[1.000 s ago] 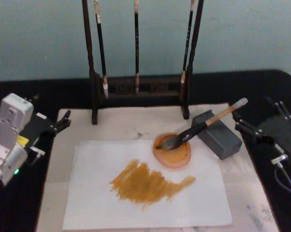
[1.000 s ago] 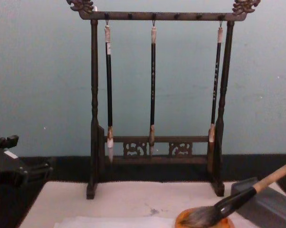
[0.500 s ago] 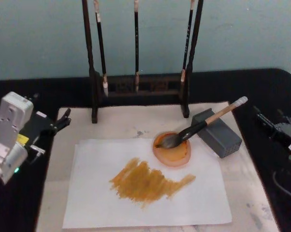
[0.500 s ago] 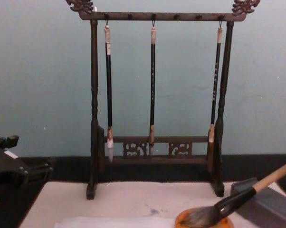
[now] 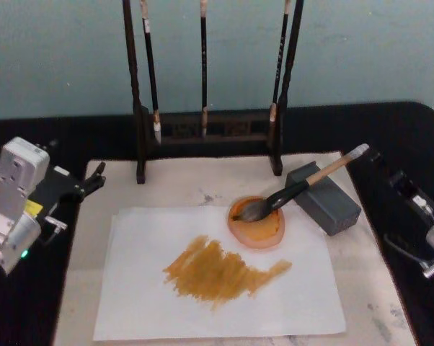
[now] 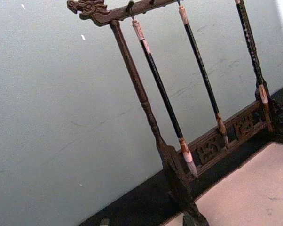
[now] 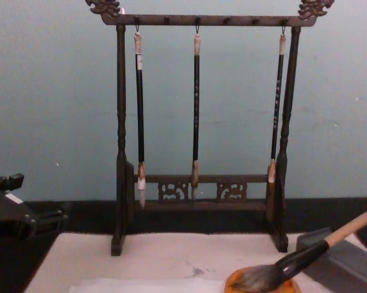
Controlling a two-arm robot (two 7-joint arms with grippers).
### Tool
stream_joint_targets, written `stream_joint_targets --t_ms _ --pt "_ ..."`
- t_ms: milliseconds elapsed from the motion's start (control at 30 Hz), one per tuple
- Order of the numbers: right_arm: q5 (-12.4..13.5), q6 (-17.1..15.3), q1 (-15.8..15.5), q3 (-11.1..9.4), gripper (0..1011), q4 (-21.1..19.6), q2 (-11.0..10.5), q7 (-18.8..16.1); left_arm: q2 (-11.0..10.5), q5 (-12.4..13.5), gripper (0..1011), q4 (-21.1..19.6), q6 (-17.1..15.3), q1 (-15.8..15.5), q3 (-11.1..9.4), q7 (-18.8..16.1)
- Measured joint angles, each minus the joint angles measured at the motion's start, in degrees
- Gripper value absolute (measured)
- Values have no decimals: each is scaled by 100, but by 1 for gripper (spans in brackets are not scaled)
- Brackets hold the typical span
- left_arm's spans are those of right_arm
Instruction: Pick up the brush from the inkstone, write on the paper, then place the brush back to its original position.
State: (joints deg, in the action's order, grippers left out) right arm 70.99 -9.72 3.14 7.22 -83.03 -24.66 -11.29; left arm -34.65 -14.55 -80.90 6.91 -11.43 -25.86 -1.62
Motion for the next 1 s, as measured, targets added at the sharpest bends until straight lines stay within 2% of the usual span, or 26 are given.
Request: stream_joint_targets --t_ms 233,533,1000 --pt "333 -64 364 105 1000 358 222 34 0 0 1009 0 0 0 0 0" --pt "521 -59 710 357 1000 774 409 -49 0 0 1010 0 0 0 0 0" --pt "737 29 1030 573 1000 1243 491 -130 0 0 1010 0 0 0 0 0"
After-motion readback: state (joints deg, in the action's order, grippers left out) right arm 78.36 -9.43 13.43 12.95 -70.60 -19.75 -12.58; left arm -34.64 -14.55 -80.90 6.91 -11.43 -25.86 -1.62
